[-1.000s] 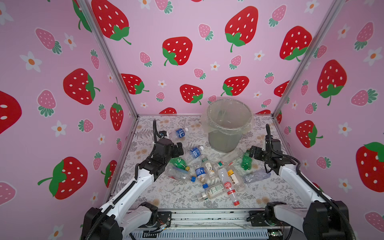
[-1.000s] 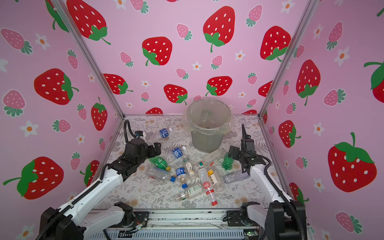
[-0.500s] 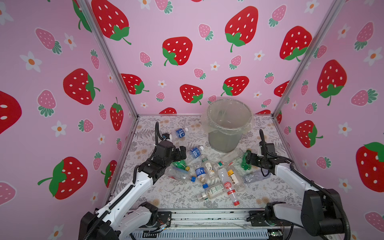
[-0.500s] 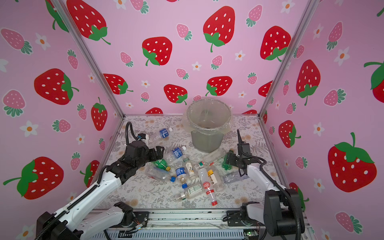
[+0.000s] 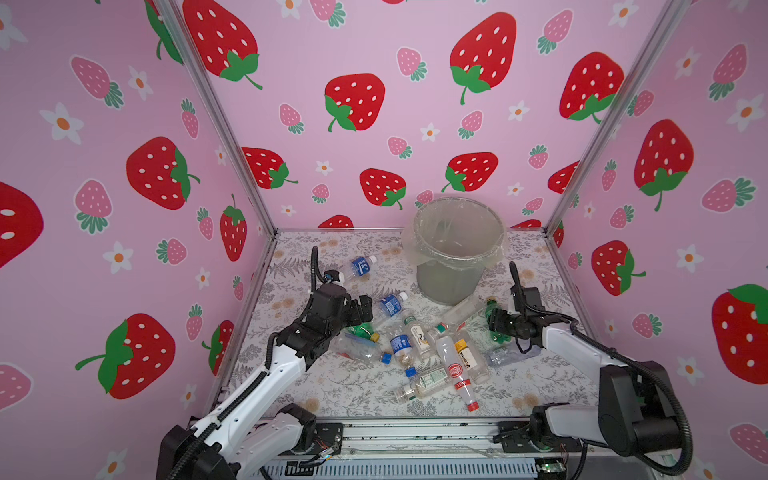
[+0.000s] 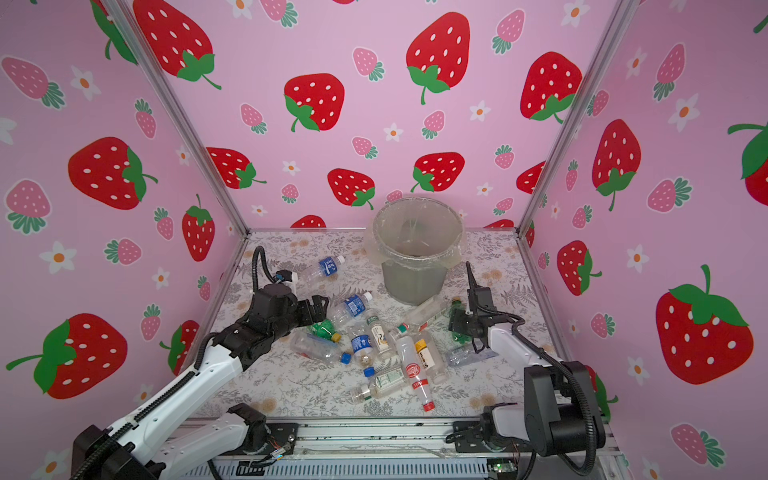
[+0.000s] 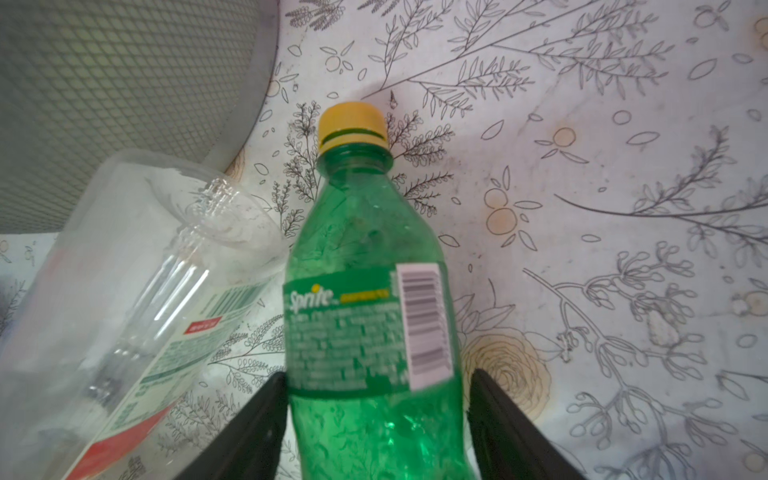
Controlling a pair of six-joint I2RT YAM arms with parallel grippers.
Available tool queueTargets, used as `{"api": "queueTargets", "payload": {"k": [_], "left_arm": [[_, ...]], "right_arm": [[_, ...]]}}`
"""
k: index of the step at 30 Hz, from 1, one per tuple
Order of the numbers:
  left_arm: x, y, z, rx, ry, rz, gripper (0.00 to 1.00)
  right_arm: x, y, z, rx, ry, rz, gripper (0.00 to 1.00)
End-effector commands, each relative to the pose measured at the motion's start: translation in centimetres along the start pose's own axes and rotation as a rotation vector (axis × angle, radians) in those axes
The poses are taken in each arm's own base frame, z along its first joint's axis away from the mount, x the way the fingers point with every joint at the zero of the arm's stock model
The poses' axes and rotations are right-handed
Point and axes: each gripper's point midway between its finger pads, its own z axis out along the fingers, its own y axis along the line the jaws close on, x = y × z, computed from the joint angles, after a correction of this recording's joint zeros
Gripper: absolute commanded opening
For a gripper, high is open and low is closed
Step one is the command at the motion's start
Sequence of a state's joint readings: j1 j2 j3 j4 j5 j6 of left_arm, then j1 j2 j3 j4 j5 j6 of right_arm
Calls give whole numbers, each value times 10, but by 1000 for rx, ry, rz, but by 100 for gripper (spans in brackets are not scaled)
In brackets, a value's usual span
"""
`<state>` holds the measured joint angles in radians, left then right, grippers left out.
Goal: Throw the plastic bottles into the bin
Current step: 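Close the right gripper on the Sprite bottle and lift it upright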
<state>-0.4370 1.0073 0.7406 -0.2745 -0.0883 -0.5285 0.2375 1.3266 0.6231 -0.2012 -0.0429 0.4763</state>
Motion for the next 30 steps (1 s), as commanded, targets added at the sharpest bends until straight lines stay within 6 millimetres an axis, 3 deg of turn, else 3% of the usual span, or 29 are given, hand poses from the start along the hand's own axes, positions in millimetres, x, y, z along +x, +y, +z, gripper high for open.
{"api": "queueTargets", "payload": {"k": [1, 8, 12, 15, 17, 19, 21, 23, 30], "left_arm": [[9, 1, -1, -1, 31, -12, 99], [12, 0, -1, 10, 47, -20, 99], [14, -1, -1, 13, 56, -21, 99], [14, -1, -1, 12, 59, -24, 99], [15, 0, -2, 10, 62, -24, 99], [16, 0, -2, 8, 66, -25, 99], [17, 1, -3, 4, 66, -28, 99], [17, 2, -4, 1, 68, -31, 99], [19, 2, -6, 0, 76, -31, 99]], "right_arm": [[5, -5, 6, 23, 13, 1, 65], [7, -6, 10, 31, 22, -8, 61], [9, -7, 15, 33, 36, -17, 68], [10, -7, 18, 34, 44, -16, 68], [10, -8, 18, 34, 39, -15, 64], [9, -9, 18, 42, 30, -12, 53], [9, -12, 16, 57, 21, -9, 52], [5, -12, 11, 59, -4, -5, 45], [-24, -6, -24, 44, -138, -5, 44]]}}
